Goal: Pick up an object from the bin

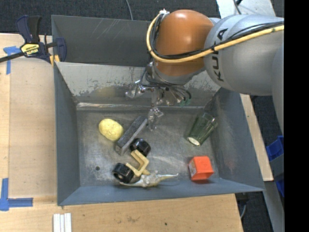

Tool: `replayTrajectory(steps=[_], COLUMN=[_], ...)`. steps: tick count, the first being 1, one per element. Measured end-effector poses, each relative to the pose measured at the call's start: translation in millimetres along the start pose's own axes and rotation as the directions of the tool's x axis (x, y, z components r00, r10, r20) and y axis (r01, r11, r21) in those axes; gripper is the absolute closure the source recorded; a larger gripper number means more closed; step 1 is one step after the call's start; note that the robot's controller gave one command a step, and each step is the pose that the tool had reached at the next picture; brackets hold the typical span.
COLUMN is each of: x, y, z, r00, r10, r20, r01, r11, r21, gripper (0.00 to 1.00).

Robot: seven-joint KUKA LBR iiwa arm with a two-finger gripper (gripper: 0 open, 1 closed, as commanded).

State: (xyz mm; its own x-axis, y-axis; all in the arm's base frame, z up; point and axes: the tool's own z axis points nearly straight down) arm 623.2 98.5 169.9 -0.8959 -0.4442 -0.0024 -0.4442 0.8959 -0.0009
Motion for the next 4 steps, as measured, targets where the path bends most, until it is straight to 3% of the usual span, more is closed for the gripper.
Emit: replayTrajectory(steps=[1,2,3,4], x=[0.9,-6.3,5.3,5.3], y=[8,7,2,2], z=[54,80,92,92], r00=[0.989,0.956,0.836,0.835], r10=[-0.148,-0.294,-0.549,-0.549], r20=[-0.004,0.004,0.016,0.016], r01=[0.148,0.294,0.549,0.549], r11=[0.989,0.956,0.836,0.836], r21=[-0.003,0.003,0.008,0.007], gripper=[0.0,0.0,1.0,1.0])
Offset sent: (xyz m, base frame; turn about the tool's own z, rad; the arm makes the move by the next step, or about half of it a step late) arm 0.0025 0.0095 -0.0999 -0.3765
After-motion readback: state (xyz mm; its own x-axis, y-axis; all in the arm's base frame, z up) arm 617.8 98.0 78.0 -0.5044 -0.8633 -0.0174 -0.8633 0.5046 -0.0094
